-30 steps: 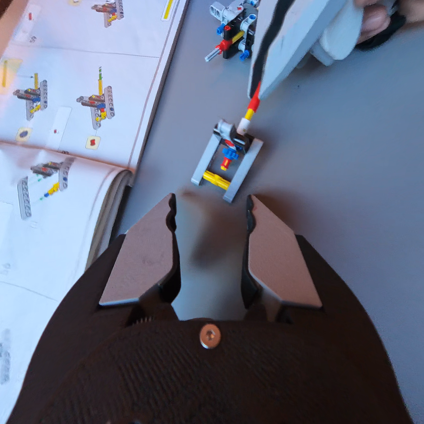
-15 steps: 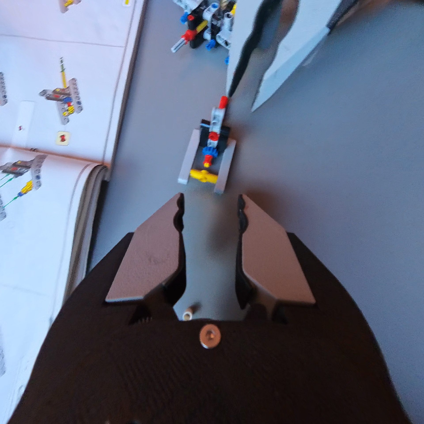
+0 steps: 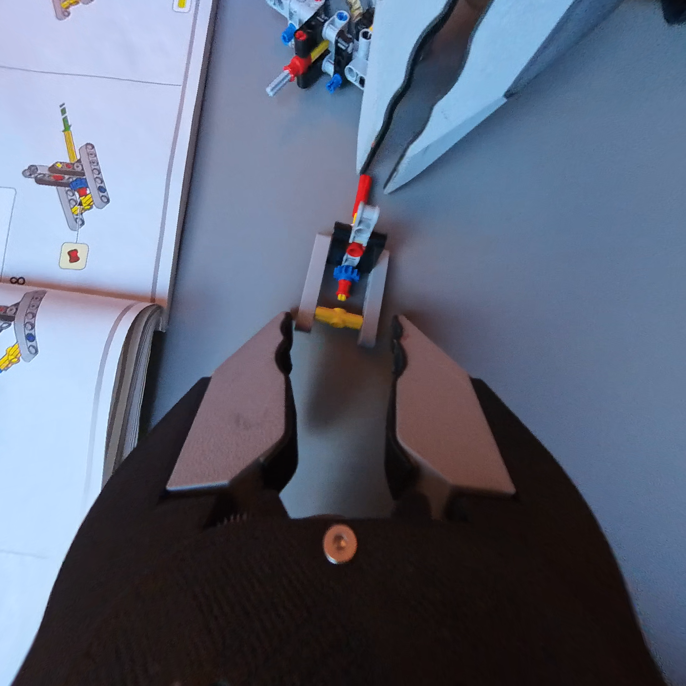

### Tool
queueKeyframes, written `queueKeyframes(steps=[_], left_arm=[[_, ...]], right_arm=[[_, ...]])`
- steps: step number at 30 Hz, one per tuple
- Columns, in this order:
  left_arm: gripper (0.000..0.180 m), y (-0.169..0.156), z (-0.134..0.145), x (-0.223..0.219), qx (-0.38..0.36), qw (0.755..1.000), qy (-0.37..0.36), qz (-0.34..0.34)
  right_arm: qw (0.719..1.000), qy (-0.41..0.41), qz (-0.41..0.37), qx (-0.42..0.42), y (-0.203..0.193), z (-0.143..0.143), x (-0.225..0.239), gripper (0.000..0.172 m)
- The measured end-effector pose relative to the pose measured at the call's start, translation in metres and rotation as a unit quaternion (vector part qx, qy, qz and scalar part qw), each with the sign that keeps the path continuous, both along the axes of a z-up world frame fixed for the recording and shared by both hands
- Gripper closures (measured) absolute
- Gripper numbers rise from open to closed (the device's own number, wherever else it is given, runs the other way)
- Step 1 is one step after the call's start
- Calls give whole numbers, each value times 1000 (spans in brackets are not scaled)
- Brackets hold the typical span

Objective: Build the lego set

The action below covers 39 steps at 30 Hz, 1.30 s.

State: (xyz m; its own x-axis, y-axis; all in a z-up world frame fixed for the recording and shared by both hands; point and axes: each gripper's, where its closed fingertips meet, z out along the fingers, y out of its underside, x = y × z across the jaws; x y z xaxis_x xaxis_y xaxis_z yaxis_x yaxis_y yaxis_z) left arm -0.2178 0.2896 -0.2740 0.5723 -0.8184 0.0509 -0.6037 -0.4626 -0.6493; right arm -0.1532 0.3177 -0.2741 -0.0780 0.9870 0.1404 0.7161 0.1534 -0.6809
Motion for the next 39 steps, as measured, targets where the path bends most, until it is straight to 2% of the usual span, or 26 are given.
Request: queueKeyframes(steps=[3,13,25,39], left_arm=[[138,-2,-1,2,21,1000,7,-14],[138,-17,0,4,40,997,-27,-63],[139,-18,0,5,39,996,-30,-69],[139,-18,0,5,40,997,-29,-67]], right_arm=[[1000,4,8,-23,-3,-1,-2,170],[998,19,49,-45,-24,0,-2,171],[997,15,40,-69,-27,-1,-1,171],[998,17,41,-47,-27,0,-4,171]])
